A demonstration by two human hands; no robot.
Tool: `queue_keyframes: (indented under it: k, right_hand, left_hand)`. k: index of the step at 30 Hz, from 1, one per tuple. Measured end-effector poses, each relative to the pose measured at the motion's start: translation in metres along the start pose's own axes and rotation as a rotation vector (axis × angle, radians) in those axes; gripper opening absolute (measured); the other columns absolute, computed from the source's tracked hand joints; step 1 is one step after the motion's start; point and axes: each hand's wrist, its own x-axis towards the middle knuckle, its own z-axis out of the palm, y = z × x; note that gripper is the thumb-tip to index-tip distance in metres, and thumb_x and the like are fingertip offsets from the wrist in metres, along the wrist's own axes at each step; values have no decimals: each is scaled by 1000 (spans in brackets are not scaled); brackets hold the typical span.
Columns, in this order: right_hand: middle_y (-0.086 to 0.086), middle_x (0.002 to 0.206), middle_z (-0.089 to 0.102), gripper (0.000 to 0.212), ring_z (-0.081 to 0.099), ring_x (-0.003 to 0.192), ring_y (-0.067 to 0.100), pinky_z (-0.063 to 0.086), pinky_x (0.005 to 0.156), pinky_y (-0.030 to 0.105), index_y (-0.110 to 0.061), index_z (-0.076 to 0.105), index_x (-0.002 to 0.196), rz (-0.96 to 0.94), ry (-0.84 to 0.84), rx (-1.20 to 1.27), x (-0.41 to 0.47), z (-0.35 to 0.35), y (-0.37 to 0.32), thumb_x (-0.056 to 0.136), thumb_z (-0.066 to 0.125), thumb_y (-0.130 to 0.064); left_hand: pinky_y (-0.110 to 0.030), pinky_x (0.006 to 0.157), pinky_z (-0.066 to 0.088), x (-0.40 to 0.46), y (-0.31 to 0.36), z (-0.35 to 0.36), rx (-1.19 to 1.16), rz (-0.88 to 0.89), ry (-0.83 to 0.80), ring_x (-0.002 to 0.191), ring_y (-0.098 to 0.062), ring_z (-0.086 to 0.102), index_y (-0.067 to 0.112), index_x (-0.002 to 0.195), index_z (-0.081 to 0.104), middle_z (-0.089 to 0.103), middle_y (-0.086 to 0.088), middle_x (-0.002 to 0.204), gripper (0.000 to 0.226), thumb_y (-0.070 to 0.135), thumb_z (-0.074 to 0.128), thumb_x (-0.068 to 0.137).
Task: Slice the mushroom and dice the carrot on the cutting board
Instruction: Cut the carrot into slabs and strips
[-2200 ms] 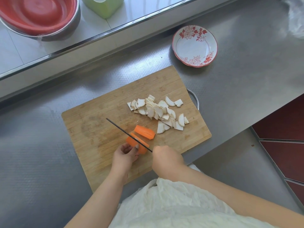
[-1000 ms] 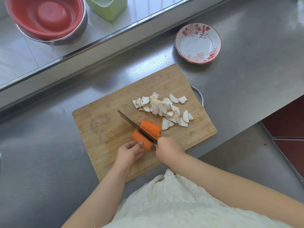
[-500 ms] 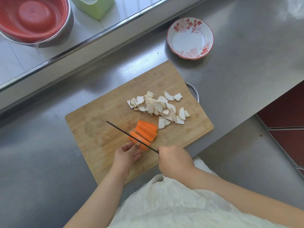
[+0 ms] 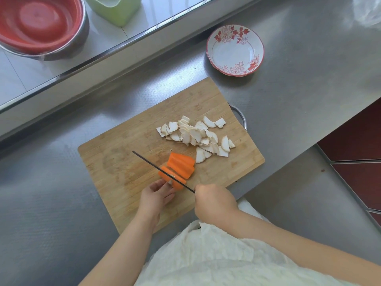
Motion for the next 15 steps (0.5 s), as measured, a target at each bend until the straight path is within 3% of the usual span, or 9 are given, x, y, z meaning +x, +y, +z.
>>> queue_keyframes:
  k: [6, 10, 15]
  right_hand:
    - [1, 68, 42, 13, 48, 72, 25, 28, 45, 24, -16, 47, 88, 25, -36, 19, -5, -5, -4, 89, 46, -3]
    - [9, 93, 62, 16, 48, 74, 24, 36, 53, 28, -12, 56, 100, 41, -60, 22, -6, -10, -8, 90, 46, -3]
    - [6, 81, 52, 16, 49, 77, 23, 39, 56, 26, -12, 56, 99, 77, -86, 22, -6, -10, -12, 90, 46, -2]
  left_hand:
    - [-34, 87, 53, 3, -2, -2, 3, -12, 12, 97, -21, 70, 4, 119, 60, 73, -10, 103, 40, 22, 71, 85]
    - [-32, 85, 52, 3, -2, -2, 4, -5, 12, 96, -21, 70, 3, 117, 61, 73, -10, 101, 37, 20, 70, 86]
    - [-32, 84, 52, 6, -5, -4, 18, -3, 10, 97, -21, 70, 2, 118, 61, 73, -11, 104, 36, 19, 69, 87]
